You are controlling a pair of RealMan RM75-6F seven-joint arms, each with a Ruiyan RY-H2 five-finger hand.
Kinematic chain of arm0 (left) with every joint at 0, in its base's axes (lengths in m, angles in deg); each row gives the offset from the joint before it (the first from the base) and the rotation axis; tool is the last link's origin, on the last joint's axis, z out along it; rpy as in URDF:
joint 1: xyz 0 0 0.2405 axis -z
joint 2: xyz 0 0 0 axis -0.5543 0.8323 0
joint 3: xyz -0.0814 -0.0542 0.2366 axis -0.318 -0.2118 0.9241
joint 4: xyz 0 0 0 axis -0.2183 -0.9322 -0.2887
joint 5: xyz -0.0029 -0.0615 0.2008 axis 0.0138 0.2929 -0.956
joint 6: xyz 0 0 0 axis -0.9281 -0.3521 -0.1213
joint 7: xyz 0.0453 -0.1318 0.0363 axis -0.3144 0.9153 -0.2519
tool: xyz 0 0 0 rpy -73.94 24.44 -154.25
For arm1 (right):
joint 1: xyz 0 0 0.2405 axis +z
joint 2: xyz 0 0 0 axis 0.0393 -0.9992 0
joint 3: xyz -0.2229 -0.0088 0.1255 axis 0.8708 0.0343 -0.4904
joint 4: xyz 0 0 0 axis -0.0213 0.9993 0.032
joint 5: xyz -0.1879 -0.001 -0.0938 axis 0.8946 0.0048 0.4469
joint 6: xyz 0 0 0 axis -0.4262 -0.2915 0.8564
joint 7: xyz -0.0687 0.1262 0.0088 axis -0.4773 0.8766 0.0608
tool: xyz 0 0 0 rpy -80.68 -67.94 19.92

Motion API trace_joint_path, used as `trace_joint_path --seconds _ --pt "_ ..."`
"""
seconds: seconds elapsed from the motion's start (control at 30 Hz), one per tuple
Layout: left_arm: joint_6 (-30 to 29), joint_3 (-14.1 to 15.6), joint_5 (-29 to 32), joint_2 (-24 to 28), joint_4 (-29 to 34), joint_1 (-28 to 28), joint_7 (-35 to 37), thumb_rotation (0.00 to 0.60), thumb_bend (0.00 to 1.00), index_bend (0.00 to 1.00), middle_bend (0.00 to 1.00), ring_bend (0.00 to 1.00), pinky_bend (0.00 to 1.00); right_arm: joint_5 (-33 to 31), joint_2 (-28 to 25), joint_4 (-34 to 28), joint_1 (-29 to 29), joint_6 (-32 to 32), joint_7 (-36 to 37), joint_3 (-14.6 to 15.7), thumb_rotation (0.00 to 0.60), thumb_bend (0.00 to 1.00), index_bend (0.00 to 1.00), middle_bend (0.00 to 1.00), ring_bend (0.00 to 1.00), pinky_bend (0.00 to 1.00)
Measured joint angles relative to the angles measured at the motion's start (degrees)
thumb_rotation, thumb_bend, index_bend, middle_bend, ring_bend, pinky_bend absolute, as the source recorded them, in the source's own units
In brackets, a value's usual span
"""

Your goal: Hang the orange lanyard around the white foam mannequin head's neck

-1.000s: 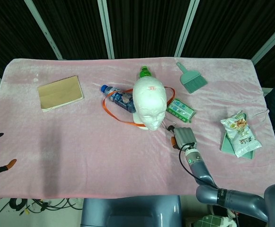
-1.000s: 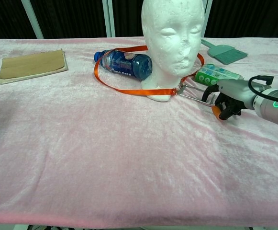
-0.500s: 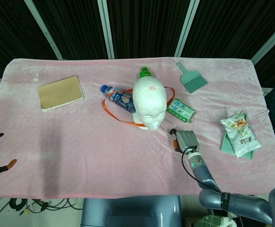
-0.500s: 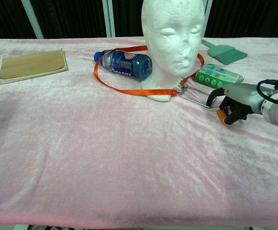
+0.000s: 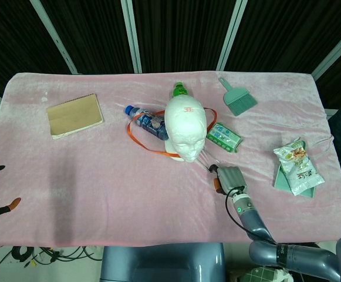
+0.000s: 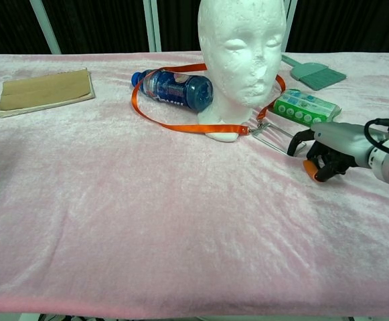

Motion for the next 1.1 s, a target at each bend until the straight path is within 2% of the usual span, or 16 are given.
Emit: trace_joint_path --seconds 0.5,1.0,1.1 --pt "-0.05 -0.07 -0.07 -0.02 0.06 -0.1 -0.21 0.6 0.04 0.23 0.06 0.0 0.0 1.43 -0.56 -4.01 -1.07 -2.13 -0.78 0.93 0.6 0.61 0.58 0.71 0.75 0.65" --pt "0.14 -0.14 0.1 -0.14 0.07 -0.07 -0.7 0.6 0.04 0.23 0.06 0.0 0.0 3.24 -0.94 -5.1 -2.63 -3.4 -0.42 2.13 0.6 0.6 0.58 0.69 0.75 0.65" --pt "0.0 -0.18 0.0 -0.1 0.01 -0.1 -0.68 0.6 0.04 0.23 0.06 0.0 0.0 4.57 -1.81 -6.34 -2.97 -4.23 0.16 1.86 0.6 0.57 0.54 0.68 0.75 0.65"
